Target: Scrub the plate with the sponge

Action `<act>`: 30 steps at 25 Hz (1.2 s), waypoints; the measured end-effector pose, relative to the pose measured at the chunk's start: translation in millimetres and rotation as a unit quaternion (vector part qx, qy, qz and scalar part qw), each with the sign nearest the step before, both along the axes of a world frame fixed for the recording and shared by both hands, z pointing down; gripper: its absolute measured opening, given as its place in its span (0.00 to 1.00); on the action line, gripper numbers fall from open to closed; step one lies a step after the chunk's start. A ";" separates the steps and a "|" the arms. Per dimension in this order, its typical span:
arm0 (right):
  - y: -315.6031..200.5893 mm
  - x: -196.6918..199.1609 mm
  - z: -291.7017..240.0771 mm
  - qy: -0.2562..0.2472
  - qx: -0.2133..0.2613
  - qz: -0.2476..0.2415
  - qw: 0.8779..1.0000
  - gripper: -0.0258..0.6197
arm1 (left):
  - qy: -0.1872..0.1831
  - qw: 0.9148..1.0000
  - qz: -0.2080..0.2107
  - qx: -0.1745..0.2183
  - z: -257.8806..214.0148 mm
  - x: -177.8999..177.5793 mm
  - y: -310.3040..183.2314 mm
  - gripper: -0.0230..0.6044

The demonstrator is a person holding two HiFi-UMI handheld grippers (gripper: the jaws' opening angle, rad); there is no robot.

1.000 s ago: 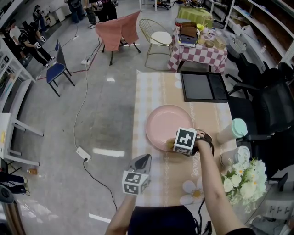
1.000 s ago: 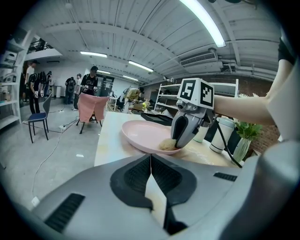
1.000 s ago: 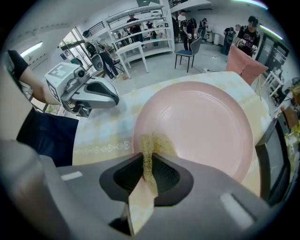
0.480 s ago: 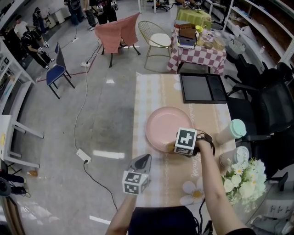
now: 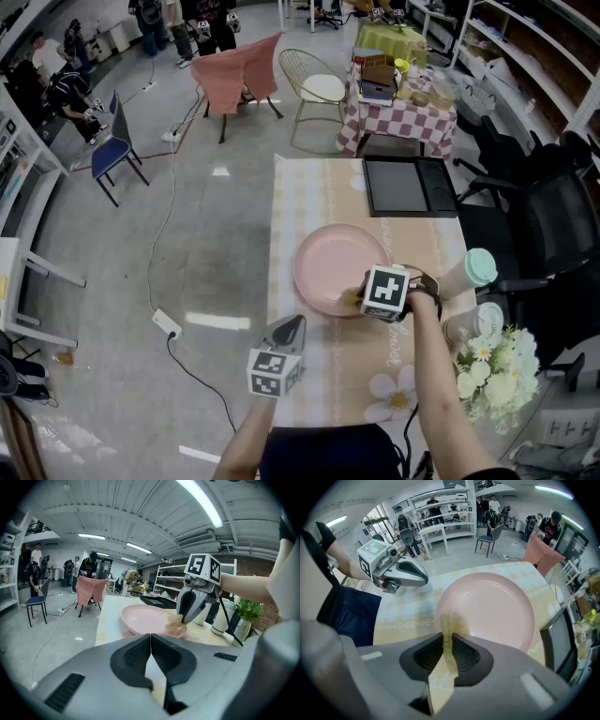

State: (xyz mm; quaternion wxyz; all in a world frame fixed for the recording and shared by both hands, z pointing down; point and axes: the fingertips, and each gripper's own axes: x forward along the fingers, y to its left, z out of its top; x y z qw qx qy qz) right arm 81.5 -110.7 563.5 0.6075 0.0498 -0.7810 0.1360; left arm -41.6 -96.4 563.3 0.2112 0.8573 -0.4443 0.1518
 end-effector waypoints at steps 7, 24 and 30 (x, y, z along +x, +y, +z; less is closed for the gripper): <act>-47.1 0.0 -10.9 -0.011 0.127 0.008 0.992 0.13 | 0.004 1.000 0.000 0.001 -1.8 2.2 -5.4 0.05; -138.8 21.7 4.3 0.086 0.342 -0.018 0.936 0.13 | -0.007 0.999 -0.030 -0.019 11.2 -19.3 -20.7 0.05; -142.3 25.6 15.9 0.099 0.347 -0.028 0.932 0.13 | -0.005 0.999 -0.033 -0.024 15.8 -17.5 -25.7 0.05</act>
